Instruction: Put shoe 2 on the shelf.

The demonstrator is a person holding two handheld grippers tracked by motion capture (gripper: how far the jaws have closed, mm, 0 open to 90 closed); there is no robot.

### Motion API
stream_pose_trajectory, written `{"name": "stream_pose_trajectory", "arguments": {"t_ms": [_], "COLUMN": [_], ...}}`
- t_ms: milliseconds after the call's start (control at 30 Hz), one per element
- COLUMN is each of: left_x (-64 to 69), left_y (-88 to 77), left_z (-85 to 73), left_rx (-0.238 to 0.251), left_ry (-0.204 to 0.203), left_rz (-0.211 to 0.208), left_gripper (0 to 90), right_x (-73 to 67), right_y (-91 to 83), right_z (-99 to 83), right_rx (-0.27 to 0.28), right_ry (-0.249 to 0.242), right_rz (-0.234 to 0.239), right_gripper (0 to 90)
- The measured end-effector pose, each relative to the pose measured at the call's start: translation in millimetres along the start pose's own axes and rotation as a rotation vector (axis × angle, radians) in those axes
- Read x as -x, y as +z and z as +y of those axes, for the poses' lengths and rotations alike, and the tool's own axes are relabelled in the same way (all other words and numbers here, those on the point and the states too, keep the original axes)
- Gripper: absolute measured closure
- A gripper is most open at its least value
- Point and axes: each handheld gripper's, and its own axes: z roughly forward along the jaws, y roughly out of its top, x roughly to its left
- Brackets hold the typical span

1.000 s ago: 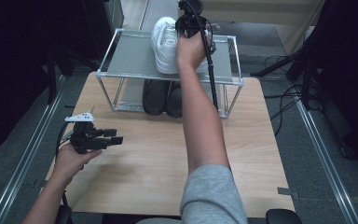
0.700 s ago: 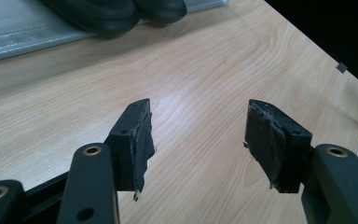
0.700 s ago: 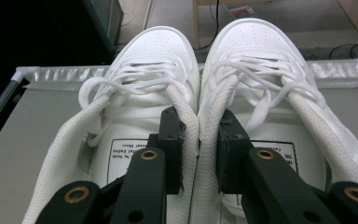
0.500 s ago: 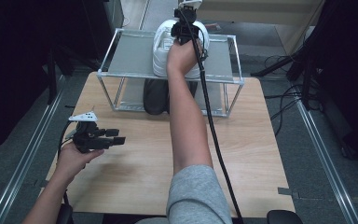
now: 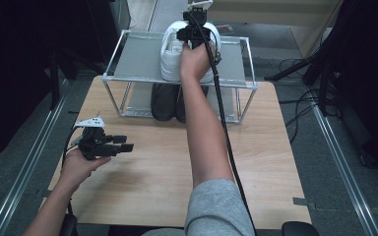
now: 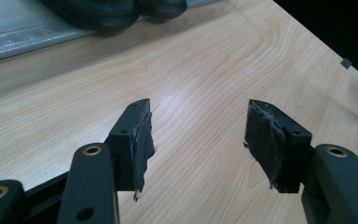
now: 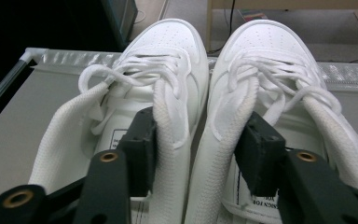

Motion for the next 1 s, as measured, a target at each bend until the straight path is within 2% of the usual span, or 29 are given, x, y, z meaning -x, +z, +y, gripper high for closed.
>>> {"name": "stream_pose_trajectory", "arguments": {"t_ms": [167,300,367,500,633,700,767,867,1000], "left_x": [0.3,1.9,2.4,2.2,2.1,1.9,1.6,1.5,1.2], "left_y": [2.3,4.1,4.8,7.9,7.9,7.4,7.4,7.8,8.0], "left_z": [1.7,2.5,3.3,4.0,3.8,3.6,3.3,3.2,3.2], "left_rx": [-0.013,-0.02,-0.028,-0.035,-0.04,-0.039,-0.041,-0.046,-0.048], "left_ry": [0.002,0.011,0.012,0.016,0.017,0.021,0.021,0.021,0.025], "left_rz": [0.0,0.0,-0.003,0.001,0.006,0.013,0.015,0.014,0.016], "left_gripper": [41.5,41.5,41.5,41.5,41.5,41.4,41.4,41.4,41.4], "right_x": [6.0,10.9,12.6,13.0,19.0,21.7,24.6,28.0,33.7], "right_y": [-6.5,-15.3,-21.2,-33.6,-43.7,-48.9,-54.7,-63.1,-76.0], "right_z": [0.6,-0.1,-1.2,-3.5,-4.6,-5.6,-7.3,-11.4,-18.8], "right_rx": [0.004,-0.004,-0.001,0.009,-0.012,-0.006,-0.001,0.005,0.024], "right_ry": [0.002,0.002,-0.013,-0.112,-0.095,-0.109,-0.119,-0.166,-0.191], "right_rz": [0.036,0.08,0.106,0.128,0.213,0.241,0.289,0.305,0.33], "right_gripper": [44.3,43.2,43.2,45.1,45.1,44.7,44.3,43.7,42.9]}}
